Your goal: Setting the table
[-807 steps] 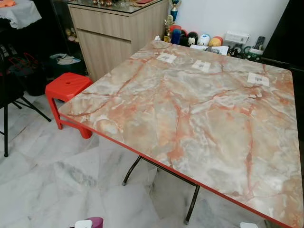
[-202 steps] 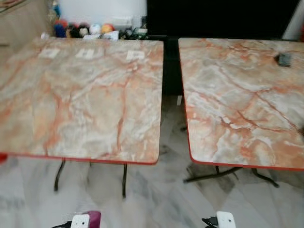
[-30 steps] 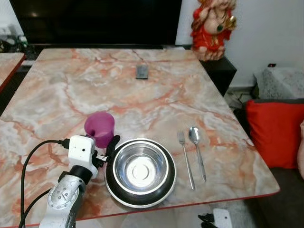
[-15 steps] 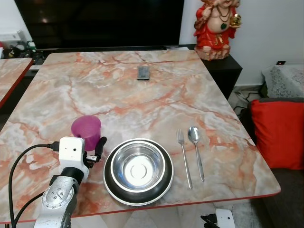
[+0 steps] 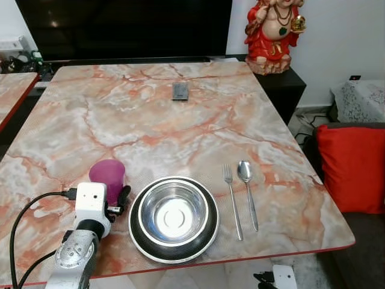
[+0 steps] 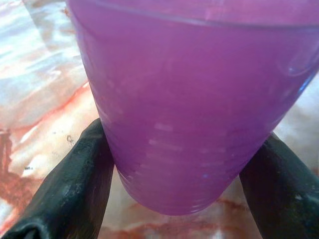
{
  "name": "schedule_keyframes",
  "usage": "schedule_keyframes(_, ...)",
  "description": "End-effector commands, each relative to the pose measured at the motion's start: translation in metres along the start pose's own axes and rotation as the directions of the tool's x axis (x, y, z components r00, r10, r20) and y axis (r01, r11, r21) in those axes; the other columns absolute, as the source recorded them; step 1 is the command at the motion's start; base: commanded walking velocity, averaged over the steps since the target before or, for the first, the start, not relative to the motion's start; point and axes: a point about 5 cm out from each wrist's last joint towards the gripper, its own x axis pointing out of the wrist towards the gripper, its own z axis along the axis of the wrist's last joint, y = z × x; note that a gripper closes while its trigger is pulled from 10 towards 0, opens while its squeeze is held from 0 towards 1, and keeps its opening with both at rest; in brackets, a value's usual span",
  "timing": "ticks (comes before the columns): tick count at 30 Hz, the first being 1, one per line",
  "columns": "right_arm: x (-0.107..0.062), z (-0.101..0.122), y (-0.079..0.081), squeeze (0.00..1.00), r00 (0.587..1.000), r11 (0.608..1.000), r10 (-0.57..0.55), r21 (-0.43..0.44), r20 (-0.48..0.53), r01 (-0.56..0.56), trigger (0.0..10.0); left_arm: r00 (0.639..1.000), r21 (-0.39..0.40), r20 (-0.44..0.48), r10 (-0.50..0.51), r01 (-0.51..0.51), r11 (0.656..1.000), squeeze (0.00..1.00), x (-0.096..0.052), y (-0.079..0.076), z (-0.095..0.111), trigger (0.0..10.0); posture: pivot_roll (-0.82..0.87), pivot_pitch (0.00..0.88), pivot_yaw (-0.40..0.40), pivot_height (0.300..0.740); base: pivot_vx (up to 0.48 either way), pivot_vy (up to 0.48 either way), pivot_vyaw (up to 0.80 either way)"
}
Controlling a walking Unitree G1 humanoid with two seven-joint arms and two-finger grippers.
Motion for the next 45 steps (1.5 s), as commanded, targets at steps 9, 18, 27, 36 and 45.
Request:
schedule_keyframes(9,-0.0018,-0.0078,-0.0022,0.0,0.999,1.0,-0.001,-0.002,-0.032,0.001,10.0,0.997,-0.024,-0.07,0.015,-0.017,1.0,0.49,-0.0028,0.0005,-0.0144,10.0,0.02,0.1,-0.028,0.74,0.0,0.0,0.0)
schedule_keyframes(18,-0.0018,-0.0076,-0.0022,0.0,0.999,1.0,0.0,-0.005,-0.034,0.0,10.0,0.997,-0.026,-0.078,0.018,-0.02,0.999,0.49,-0.0043,0.001,-0.0159,10.0,0.02,0.101,-0.03,0.74,0.0,0.0,0.0)
schedule_keyframes(27,-0.0014,-0.0066,-0.0019,0.0,1.0,1.0,-0.001,-0.002,-0.032,0.001,10.0,0.997,-0.023,-0.076,0.021,-0.023,0.999,0.87,-0.0043,0.002,-0.0148,10.0,0.02,0.105,-0.031,0.74,0.0,0.0,0.0)
schedule_keyframes(36,-0.0012,-0.0062,-0.0015,0.0,0.999,1.0,0.0,-0.001,-0.032,0.0,10.0,0.997,-0.011,-0.076,0.025,-0.026,1.0,0.85,-0.0051,0.0039,-0.014,10.0,0.03,0.108,-0.03,0.74,0.0,0.0,0.0)
schedule_keyframes(45,-0.0013,-0.0061,-0.0019,0.0,0.999,1.0,0.001,-0.004,-0.034,-0.001,10.0,0.997,0.013,-0.072,0.038,-0.037,0.999,0.0,-0.0106,0.0083,-0.0114,10.0,0.03,0.111,-0.032,0.74,0.0,0.0,0.0)
